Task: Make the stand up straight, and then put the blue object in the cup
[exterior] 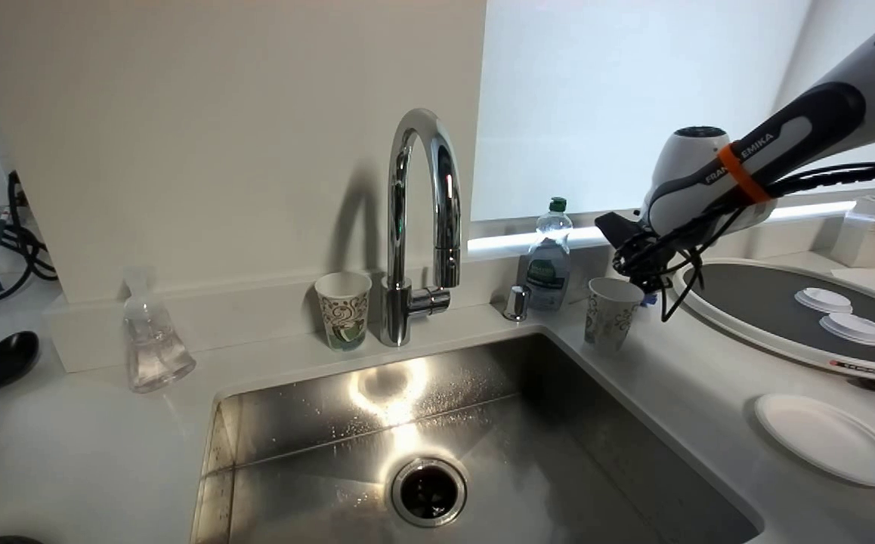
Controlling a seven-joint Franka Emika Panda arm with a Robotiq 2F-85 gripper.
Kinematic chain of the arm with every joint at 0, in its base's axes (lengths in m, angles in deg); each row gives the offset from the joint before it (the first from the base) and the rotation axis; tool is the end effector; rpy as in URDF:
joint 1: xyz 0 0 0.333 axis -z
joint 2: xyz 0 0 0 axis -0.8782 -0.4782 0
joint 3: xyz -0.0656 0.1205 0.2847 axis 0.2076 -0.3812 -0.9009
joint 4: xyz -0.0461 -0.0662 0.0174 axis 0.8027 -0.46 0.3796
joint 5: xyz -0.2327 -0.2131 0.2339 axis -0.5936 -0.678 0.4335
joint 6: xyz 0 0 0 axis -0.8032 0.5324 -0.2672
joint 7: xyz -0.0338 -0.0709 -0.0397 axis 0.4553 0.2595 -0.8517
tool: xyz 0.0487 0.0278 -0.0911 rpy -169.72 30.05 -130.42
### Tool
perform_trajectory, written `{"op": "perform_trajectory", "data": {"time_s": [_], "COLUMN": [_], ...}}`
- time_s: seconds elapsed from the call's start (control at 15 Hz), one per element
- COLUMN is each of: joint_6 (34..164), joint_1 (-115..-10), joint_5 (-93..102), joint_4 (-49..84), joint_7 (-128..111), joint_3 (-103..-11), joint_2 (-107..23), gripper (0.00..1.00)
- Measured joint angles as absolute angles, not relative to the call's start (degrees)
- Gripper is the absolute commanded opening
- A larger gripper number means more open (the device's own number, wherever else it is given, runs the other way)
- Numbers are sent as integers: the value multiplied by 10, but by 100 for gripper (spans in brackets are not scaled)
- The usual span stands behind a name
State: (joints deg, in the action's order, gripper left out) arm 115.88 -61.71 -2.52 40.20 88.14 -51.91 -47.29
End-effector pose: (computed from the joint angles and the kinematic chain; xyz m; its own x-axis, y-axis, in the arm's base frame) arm 0.6207 -0.0868 0.2924 -0.2075 -0.9699 0.1277 -0.9499 0.1686 -0.2632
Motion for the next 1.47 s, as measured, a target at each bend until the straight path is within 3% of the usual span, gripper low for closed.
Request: {"op": "perform_trajectory", "data": {"time_s": [0.67, 1.47], "joint_6": [1159, 1159], "joint_1": [-663, -659], "joint_5": [-134, -225], "joint_4": [405, 449], "joint_7": [899, 888], "joint_3": [-450, -477], "joint_2": [-434, -301], "gripper": [2, 2]}}
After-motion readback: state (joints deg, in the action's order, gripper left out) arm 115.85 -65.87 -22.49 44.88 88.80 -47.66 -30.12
